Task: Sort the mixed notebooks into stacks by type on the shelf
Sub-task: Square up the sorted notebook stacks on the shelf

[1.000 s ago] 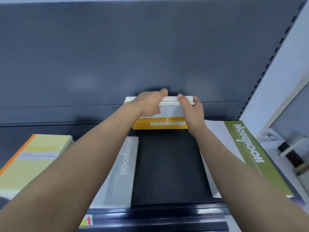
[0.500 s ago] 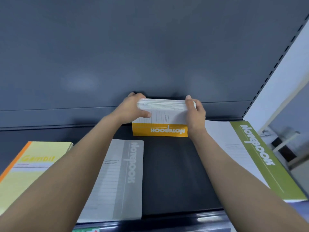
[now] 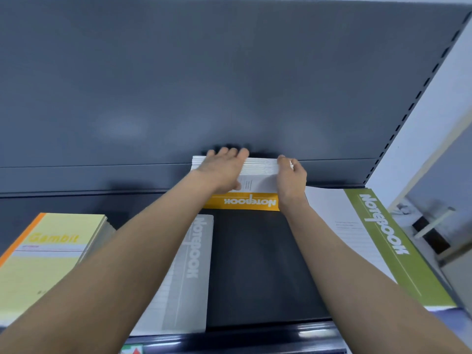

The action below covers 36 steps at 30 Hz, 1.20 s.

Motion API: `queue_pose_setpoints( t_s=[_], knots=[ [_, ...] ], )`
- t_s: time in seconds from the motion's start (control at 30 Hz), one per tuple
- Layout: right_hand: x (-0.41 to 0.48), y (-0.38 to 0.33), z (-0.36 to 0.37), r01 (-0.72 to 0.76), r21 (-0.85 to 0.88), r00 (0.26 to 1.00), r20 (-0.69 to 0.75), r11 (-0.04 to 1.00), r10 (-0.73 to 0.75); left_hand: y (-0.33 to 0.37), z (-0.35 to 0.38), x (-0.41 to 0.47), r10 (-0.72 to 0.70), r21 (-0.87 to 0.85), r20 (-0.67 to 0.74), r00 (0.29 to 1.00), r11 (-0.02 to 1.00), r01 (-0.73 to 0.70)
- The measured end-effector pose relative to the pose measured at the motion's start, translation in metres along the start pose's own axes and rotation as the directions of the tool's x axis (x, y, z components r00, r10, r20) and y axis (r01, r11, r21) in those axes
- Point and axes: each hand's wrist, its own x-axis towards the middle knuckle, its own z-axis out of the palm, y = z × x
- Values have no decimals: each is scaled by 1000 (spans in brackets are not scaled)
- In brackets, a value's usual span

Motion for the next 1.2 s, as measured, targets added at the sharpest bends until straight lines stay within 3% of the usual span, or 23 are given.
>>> queue_pose_setpoints(
  t_s=[0.2, 0.37, 0.5, 0.57, 0.67, 0.77, 0.83, 0.97, 1.2],
  knots=[
    [-4, 1, -3, 44, 20, 999, 23, 999, -45, 6, 2, 2, 60, -14, -63, 996, 998, -61],
    [-4, 4, -19, 31, -44, 982, 185, 999, -22, 5, 0, -1, 59, -62, -108, 992, 996, -66],
    [0, 2, -34, -20, 21, 966, 259, 1000, 14, -3, -14, -1, -102, -329, -138, 985, 943, 52],
    [4, -2, -39, -22, -17, 956, 292, 1000, 26, -6, -21, 3, -214, -591, -109, 971, 799, 110],
    [9, -13, -42, -57, -30, 965, 255, 998, 62, -1, -32, 3, -293, -868, -32, 956, 482, 118],
    [13, -25, -46, -81, -58, 958, 273, 995, 94, 9, -33, -1, -315, -967, 117, 942, 178, 180],
    [12, -34, -51, -90, -144, 953, 274, 986, 127, 14, -27, -4, -322, -958, 250, 913, 55, 282],
    [6, -38, -59, -138, -400, 944, 225, 906, 243, 29, -10, -21, -323, -850, 516, 793, -77, 522],
    [-11, -13, -68, -171, -595, 900, 230, 785, 370, 51, 14, -56, -240, -724, 690, 683, -206, 658]
  ],
)
